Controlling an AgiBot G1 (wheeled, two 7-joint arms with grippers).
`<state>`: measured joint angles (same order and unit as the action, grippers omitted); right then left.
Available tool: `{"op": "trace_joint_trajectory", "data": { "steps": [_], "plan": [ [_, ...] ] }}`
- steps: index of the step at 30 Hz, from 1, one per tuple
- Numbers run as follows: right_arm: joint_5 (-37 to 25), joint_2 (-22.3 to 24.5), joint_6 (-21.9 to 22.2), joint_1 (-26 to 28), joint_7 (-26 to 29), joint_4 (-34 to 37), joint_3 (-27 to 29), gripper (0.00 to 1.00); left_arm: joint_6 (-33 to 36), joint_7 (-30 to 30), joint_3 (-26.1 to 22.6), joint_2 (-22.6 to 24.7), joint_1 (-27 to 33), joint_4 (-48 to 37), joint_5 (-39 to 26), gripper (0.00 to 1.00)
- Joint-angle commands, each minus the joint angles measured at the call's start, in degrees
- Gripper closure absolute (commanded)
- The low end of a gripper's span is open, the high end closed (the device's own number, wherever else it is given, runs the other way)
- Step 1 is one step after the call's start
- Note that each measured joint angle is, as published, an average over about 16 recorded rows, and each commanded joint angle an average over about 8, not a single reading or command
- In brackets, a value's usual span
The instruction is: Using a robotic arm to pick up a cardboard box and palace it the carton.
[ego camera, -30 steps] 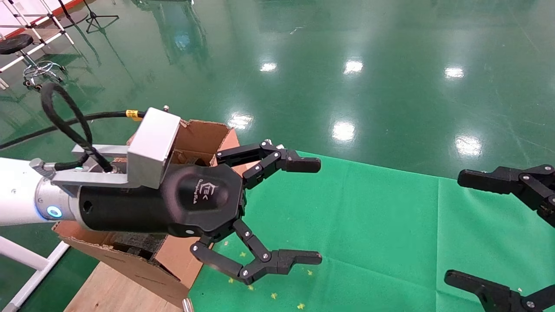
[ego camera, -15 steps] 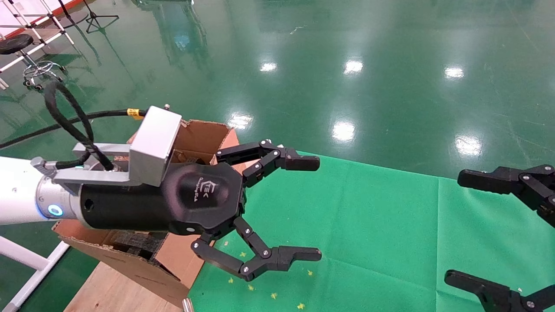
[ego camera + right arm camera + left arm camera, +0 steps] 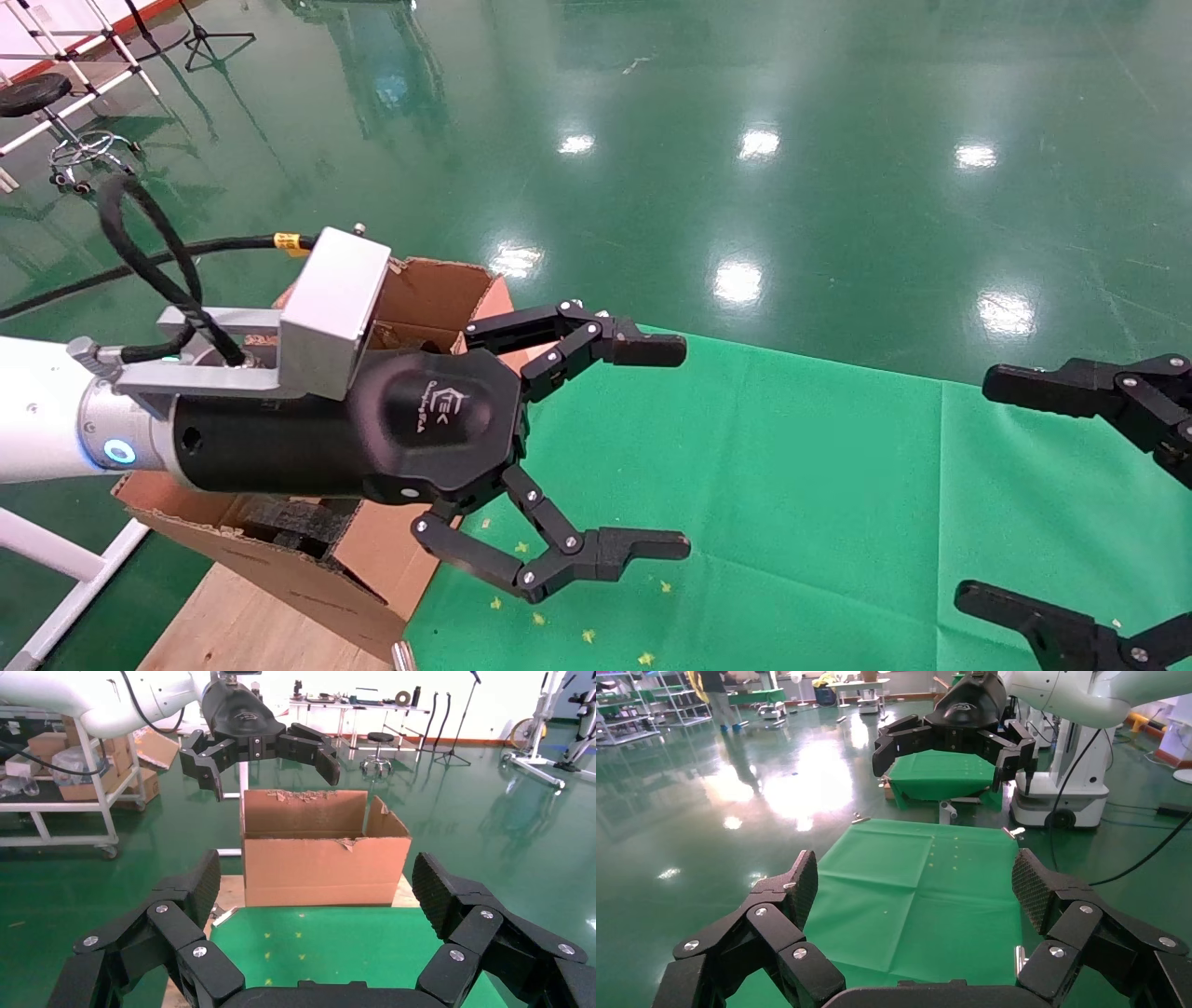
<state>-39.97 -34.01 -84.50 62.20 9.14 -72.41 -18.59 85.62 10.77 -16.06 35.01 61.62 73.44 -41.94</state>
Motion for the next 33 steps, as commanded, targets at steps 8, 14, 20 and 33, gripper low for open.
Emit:
{"op": "trace_joint_trajectory", "data": {
  "steps": [8, 14, 20, 33],
  "plan": [
    [-0.01, 0.00, 0.00, 0.00, 0.00, 0.00, 0.00, 0.00, -0.01, 0.00, -0.01, 0.00, 0.03, -0.03, -0.03, 0.00],
    [-0.01, 0.00, 0.00, 0.00, 0.00, 0.00, 0.00, 0.00, -0.01, 0.00, -0.01, 0.00, 0.05, -0.06, -0.05, 0.00],
    [-0.01, 0.00, 0.00, 0.00, 0.00, 0.00, 0.00, 0.00, -0.01, 0.00, -0.01, 0.00, 0.05, -0.06, -0.07, 0.00],
    [-0.01, 0.00, 0.00, 0.00, 0.00, 0.00, 0.00, 0.00, -0.01, 0.00, -0.01, 0.00, 0.06, -0.06, -0.07, 0.00]
  ]
}}
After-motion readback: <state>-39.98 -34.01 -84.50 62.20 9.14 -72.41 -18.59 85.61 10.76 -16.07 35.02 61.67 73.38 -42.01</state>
